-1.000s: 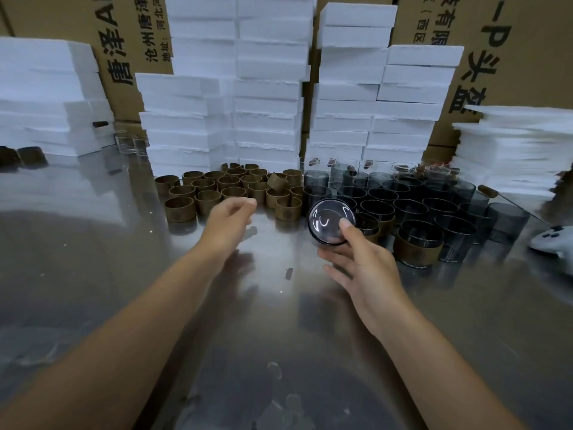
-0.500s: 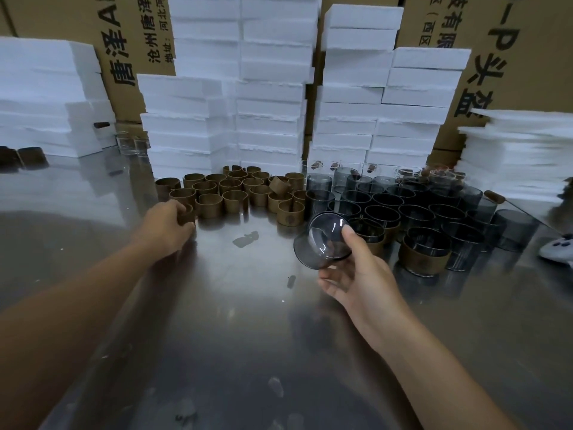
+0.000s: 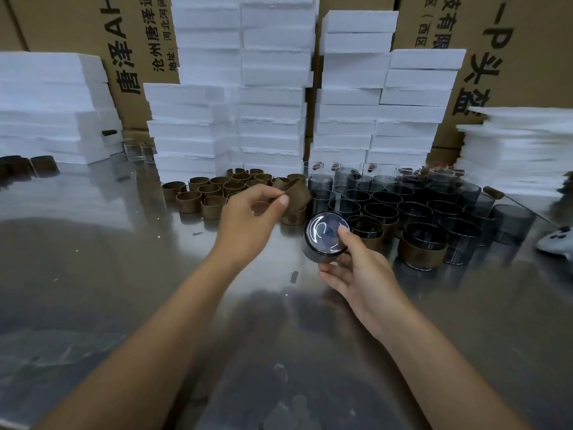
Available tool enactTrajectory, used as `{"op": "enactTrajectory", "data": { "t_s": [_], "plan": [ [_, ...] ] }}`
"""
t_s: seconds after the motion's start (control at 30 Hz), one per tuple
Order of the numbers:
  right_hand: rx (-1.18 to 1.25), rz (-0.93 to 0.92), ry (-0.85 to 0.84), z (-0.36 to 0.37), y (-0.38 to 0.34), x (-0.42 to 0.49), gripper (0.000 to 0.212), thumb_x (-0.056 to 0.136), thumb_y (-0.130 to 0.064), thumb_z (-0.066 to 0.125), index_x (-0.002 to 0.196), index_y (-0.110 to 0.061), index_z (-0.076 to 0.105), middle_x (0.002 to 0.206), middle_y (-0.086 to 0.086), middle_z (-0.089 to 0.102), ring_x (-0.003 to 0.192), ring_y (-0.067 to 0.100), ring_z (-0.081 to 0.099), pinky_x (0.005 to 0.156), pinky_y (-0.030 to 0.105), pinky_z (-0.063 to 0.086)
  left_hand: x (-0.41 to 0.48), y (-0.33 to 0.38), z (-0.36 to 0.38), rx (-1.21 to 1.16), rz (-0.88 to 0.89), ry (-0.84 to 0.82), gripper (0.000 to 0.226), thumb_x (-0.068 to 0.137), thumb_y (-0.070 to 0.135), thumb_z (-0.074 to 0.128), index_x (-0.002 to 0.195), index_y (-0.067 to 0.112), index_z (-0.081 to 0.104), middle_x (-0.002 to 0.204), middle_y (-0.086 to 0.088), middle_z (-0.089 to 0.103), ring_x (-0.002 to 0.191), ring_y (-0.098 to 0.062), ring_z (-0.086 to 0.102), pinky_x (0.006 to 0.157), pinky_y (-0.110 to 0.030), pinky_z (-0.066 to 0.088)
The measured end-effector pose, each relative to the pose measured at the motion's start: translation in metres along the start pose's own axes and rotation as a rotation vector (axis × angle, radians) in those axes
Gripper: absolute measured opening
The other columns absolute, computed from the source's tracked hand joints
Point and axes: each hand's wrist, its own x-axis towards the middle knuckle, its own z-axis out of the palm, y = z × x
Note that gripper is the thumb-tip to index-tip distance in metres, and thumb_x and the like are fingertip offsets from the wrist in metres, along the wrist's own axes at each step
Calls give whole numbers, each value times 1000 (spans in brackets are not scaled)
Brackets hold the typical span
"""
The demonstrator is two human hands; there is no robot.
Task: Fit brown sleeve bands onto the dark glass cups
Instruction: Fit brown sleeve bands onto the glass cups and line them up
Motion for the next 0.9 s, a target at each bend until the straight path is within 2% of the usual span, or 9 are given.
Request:
{"op": "enactTrajectory", "data": {
  "t_s": [0.2,0.27,0.33,0.47,0.53,0.6,0.7,0.8,0.9],
  "plan": [
    [-33,-4,-36,1,1,1,28,90,-39,60,99,-13,68,70,-6,68,76,17,62,73,27,56,-18,9,16,-184,-29,-46,14,92,11,59,84,23,61,81,13,62,75,6,57,79,-15,45],
    [-60,-10,-56,2,3,0,30,90,-42,60,104,-16,68,84,-6,72,80,16,63,77,28,55,-20,10,16,-217,-45,-55,12,91,12,60,85,22,60,83,10,62,79,1,57,81,-21,47],
    [-96,-9,-59,3,3,0,32,89,-46,59,105,-21,68,105,-4,71,93,16,63,83,31,54,-22,13,18,-252,-28,-58,9,89,13,63,86,21,61,85,9,64,81,-1,60,78,-17,49],
    [-93,15,-96,2,2,-1,30,89,-48,57,105,-25,69,114,-4,70,108,18,63,90,37,50,-28,19,20,-236,23,-80,16,80,24,71,92,22,62,94,10,66,88,1,63,77,-15,50],
    [-44,36,-118,2,1,-2,29,92,-44,56,104,-21,70,109,1,72,105,20,67,82,36,52,-31,20,20,-211,56,-82,26,74,31,75,95,26,61,101,7,65,94,-2,63,82,-18,51],
    [32,62,-119,2,0,-2,28,94,-39,54,99,-16,69,91,0,75,96,21,70,73,35,54,-34,20,22,-202,85,-93,36,73,27,79,101,30,57,111,0,63,100,-7,63,87,-21,51],
    [155,106,-105,4,-3,-4,28,94,-36,55,85,-12,66,61,-3,69,68,14,71,62,32,57,-37,22,26,-298,38,-127,56,69,20,82,116,22,51,118,0,61,109,-5,61,91,-18,48],
    [269,145,-82,5,-4,-5,32,90,-38,59,87,-7,63,57,-1,66,51,9,65,52,25,55,-38,23,28,-415,-39,-139,66,63,23,76,123,14,51,115,6,64,107,0,62,91,-15,47],
    [312,157,-92,5,-5,-5,34,88,-41,60,95,-8,66,65,0,68,51,8,65,49,21,51,-38,23,29,-438,-74,-172,65,62,25,75,123,19,54,113,7,66,106,-3,63,92,-18,49]
  ]
}}
